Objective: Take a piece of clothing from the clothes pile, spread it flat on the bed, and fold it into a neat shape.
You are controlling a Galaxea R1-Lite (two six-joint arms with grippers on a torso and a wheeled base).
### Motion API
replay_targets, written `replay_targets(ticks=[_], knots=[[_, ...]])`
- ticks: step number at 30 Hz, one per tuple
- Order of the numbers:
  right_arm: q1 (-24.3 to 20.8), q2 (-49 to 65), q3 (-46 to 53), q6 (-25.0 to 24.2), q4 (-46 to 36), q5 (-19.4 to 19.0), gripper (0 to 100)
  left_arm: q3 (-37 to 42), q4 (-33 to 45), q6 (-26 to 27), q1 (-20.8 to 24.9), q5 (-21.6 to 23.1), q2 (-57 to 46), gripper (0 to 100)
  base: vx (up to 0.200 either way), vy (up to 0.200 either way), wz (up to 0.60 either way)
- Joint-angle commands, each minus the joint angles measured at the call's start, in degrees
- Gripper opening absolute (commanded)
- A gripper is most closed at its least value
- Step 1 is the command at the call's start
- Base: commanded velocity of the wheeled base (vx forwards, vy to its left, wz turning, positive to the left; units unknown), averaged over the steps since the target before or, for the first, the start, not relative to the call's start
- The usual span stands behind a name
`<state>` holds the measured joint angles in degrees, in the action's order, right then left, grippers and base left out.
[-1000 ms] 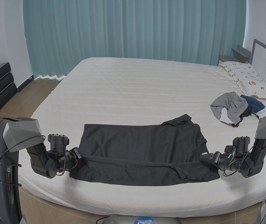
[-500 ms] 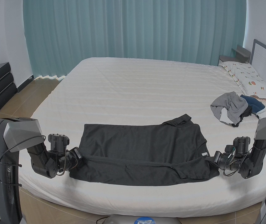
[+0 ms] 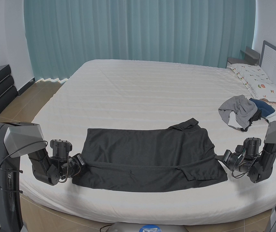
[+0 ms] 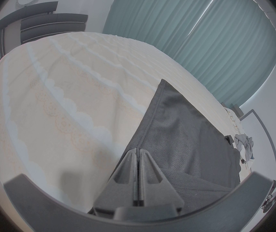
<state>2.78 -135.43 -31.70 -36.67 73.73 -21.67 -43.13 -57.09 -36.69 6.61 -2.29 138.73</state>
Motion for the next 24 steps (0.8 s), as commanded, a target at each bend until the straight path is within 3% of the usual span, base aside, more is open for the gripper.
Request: replay_targets(ticks=[1,23,24], knots=[[0.4,-0.2,-0.5,-0.1,0.1,0.1,0,0.1,0.0,0.0,0.1,-0.7,0.3,0,0.0,0.0,0.0],[-0.1,-2.8,-0.8,0.0,0.0,0.1,0,0.3,-2.2,0.0,0.1,-0.8,0.9,0,0.0,0.0,0.0],[-0.2,-2.9,-0.8,0.0,0.1,0.1,100,0.3,-2.3,0.0,0.1,-0.8,0.9,100,0.0,0.0,0.0]])
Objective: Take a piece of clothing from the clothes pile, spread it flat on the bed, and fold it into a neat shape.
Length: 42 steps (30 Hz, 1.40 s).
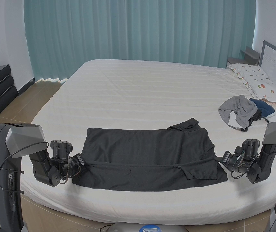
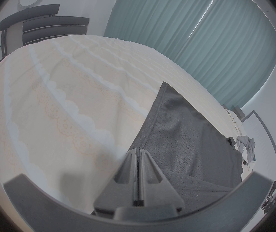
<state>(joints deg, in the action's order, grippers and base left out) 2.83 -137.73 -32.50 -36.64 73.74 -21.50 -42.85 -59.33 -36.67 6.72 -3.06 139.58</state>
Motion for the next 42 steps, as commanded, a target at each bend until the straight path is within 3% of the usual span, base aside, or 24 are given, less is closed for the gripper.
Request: replay_targets(ticks=[1,8,10,12,14,21,27,31,42], knots=[[-0.4,-0.5,0.0,0.0,0.1,-0.1,100,0.0,-0.1,-0.1,0.0,0.0,0.1,100,0.0,0.0,0.0],[0.2,0.3,0.7,-0.5,0.4,-0.2,100,0.7,-0.3,-0.2,-0.5,0.0,-0.3,100,0.0,0.0,0.0],[0.2,0.9,0.7,-2.8,0.8,-0.2,100,1.2,-0.3,-0.5,-1.2,0.2,-0.8,100,0.0,0.0,0.0],[0.7,2.5,0.8,-9.3,2.3,-0.6,100,1.9,-0.3,-0.6,-2.6,0.7,-2.7,100,0.0,0.0,0.0],[1.1,2.6,0.8,-12.0,3.0,-0.7,100,2.2,-0.3,-0.8,-3.2,0.9,-3.4,100,0.0,0.0,0.0],[1.9,2.3,0.9,-13.6,3.3,-1.1,100,1.6,-0.3,-3.1,-2.8,0.7,-3.8,100,0.0,0.0,0.0],[2.8,2.5,0.1,-19.3,3.3,-1.8,100,1.7,-0.3,-3.8,-3.2,0.9,-4.1,100,0.0,0.067,0.0],[2.7,2.2,0.3,-19.4,4.2,-1.8,100,1.4,-0.3,-4.1,-3.1,0.7,-3.6,100,0.0,0.2,0.0],[2.5,2.0,0.6,-19.4,4.7,-1.7,100,1.3,-0.3,-4.1,-2.8,0.7,-3.5,100,0.0,0.0,0.0]])
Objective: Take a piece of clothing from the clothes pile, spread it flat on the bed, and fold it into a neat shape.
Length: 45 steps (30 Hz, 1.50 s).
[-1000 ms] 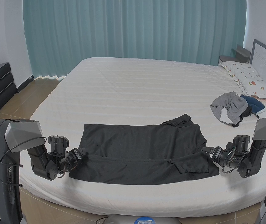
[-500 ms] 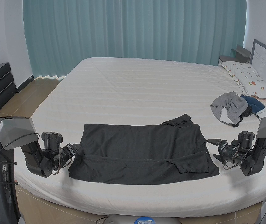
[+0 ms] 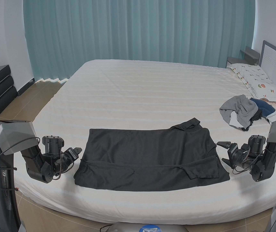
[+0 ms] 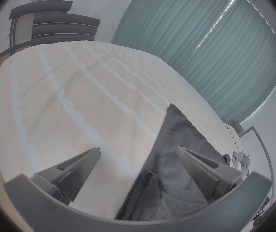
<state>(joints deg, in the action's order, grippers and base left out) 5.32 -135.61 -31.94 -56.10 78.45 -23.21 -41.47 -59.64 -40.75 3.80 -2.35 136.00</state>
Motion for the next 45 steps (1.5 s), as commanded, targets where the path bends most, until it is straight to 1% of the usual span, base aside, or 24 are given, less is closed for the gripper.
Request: replay_targets(ticks=[1,10,16,23,28,29,31,34,35,36,37,41,43,44,45], knots=[[0.0,-0.1,0.0,0.0,0.0,0.0,100,-0.1,0.0,0.0,0.1,0.0,0.1,100,0.0,0.0,0.0],[0.1,-0.1,-0.3,-0.1,0.1,0.0,100,-0.2,0.0,0.0,0.3,-0.3,-0.1,100,0.0,0.0,0.0],[0.1,0.0,-0.1,-0.1,0.2,0.0,100,-0.2,-0.1,0.1,0.9,-0.5,-0.4,100,0.2,0.0,0.0],[-0.1,-0.1,0.2,-0.1,0.3,0.4,100,-1.5,0.0,-0.2,0.9,0.2,-1.9,100,0.0,0.0,0.0],[-0.2,-0.1,0.2,-0.1,0.3,0.4,100,-6.4,0.8,-1.1,0.8,0.2,-1.3,100,0.0,0.0,0.0],[-0.2,-0.1,0.2,-0.1,0.3,0.4,100,-6.4,0.8,-1.1,0.8,0.2,-1.3,100,0.0,0.0,0.0],[-0.3,-0.2,0.3,0.0,0.3,0.4,100,-11.0,2.7,-1.0,0.4,1.0,-1.3,100,0.0,0.0,0.0],[-0.3,-0.1,0.3,0.0,0.3,0.4,100,-15.9,7.3,-0.9,0.4,3.5,-1.2,100,0.0,0.0,0.0],[-0.3,-0.1,0.3,0.0,0.3,0.4,100,-19.3,10.7,-1.0,0.3,5.5,-0.4,100,0.0,0.0,0.0],[-0.3,-0.1,0.3,0.0,0.3,0.4,100,-20.1,11.5,-1.0,0.3,6.1,0.0,100,0.0,0.0,0.0],[-0.3,-0.1,0.3,0.0,0.3,0.3,100,-22.9,12.8,-1.0,0.2,7.4,1.4,100,0.0,0.0,0.0],[-0.3,-0.1,0.4,0.0,0.3,0.3,100,-30.2,13.8,-0.3,0.1,9.7,7.1,100,0.0,0.0,0.0],[-0.3,-0.1,0.4,0.0,0.3,0.4,100,-31.4,13.9,-0.1,0.1,10.7,7.9,100,0.0,0.0,0.0],[-0.3,-0.2,0.4,0.0,0.3,0.4,100,-33.7,15.6,0.1,0.1,12.9,9.2,100,0.0,0.0,0.0],[-0.3,-0.1,0.4,0.0,0.3,0.4,100,-34.3,16.5,0.2,0.1,13.4,9.4,100,0.0,0.0,0.0]])
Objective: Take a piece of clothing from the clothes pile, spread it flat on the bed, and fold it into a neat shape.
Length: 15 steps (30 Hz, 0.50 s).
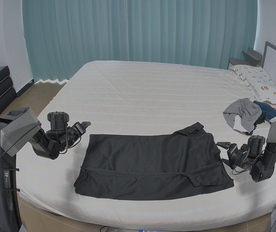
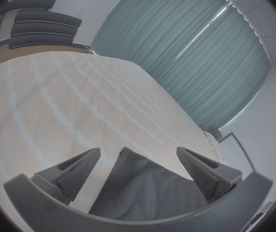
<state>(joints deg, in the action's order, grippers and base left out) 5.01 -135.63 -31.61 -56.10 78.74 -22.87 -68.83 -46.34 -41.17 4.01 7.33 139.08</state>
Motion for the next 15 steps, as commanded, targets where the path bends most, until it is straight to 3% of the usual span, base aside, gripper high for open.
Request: replay_targets(ticks=[1,4,15], knots=[[0.0,-0.1,0.1,0.0,0.0,0.0,100,-8.1,5.1,1.4,-0.2,4.4,6.6,100,0.0,0.0,0.0],[-0.1,-0.2,0.1,0.2,0.0,0.0,100,-12.0,9.0,2.5,-0.9,4.8,8.6,100,0.0,0.0,0.0],[-0.1,-0.2,0.1,0.3,0.0,-0.1,100,-13.2,8.8,5.1,-0.8,7.2,10.1,100,0.0,0.0,0.0]])
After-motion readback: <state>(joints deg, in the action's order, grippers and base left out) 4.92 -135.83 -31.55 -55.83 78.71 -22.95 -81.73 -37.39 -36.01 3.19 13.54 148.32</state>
